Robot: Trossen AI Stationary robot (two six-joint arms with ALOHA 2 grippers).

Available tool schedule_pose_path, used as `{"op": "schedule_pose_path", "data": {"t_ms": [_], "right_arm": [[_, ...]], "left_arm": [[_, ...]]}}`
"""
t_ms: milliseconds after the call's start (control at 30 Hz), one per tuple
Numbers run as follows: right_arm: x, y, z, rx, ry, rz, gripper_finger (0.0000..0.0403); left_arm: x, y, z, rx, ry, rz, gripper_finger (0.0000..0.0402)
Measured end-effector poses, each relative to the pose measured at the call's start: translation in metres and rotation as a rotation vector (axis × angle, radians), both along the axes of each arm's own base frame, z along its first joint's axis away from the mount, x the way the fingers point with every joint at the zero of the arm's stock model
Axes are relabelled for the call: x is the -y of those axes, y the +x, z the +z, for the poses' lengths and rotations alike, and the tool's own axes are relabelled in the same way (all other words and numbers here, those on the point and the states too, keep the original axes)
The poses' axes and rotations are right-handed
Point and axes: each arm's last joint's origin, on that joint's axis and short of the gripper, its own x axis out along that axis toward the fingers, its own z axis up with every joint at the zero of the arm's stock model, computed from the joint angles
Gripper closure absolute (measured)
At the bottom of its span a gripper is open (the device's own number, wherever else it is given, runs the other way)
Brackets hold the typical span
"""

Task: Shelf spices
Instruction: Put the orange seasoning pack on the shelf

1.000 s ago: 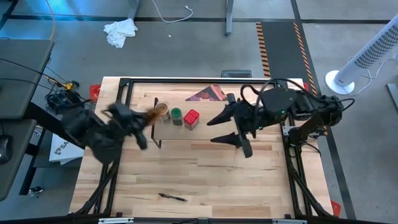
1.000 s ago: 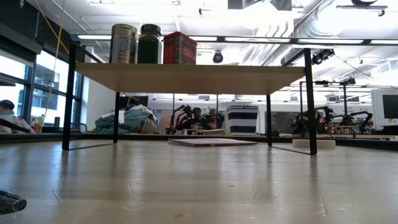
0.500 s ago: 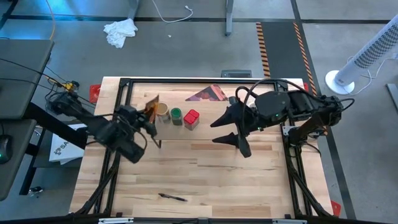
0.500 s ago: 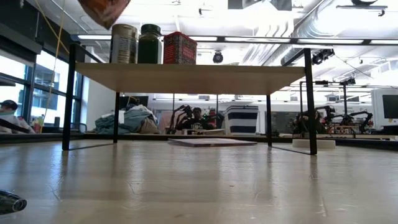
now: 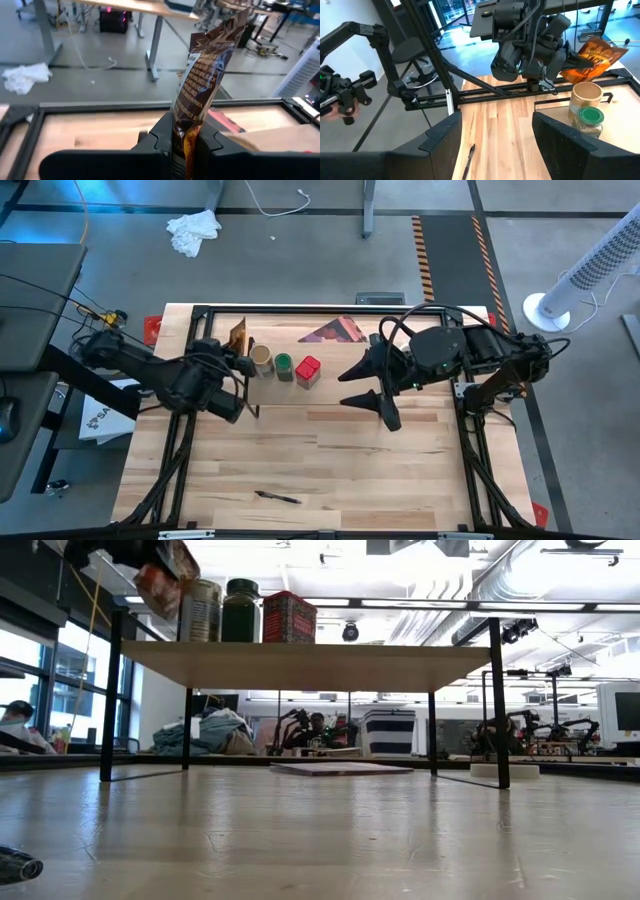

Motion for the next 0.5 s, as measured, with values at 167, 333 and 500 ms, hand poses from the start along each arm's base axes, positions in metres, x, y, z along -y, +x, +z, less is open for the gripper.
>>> {"op": "schedule_pose_path", "data": {"t_ms": [167, 333, 500], "right_arm": [[0.000, 0.000, 0.000, 0.000, -0.004, 0.000, 0.0165], [0.000, 0.000, 0.000, 0.004, -0.027, 0.009, 0.0165], [0.000, 0.000, 0.000, 0.004, -0.028, 0.009, 0.0165]], "left_arm": [[0.007, 0.007, -0.010, 0.037, -0.060, 0.001, 0.0382], [0.015, 0.017, -0.016, 0.088, -0.047, -0.022, 0.0382], [0.023, 0.031, -0.025, 0.108, -0.068, -0.028, 0.0382]]}}
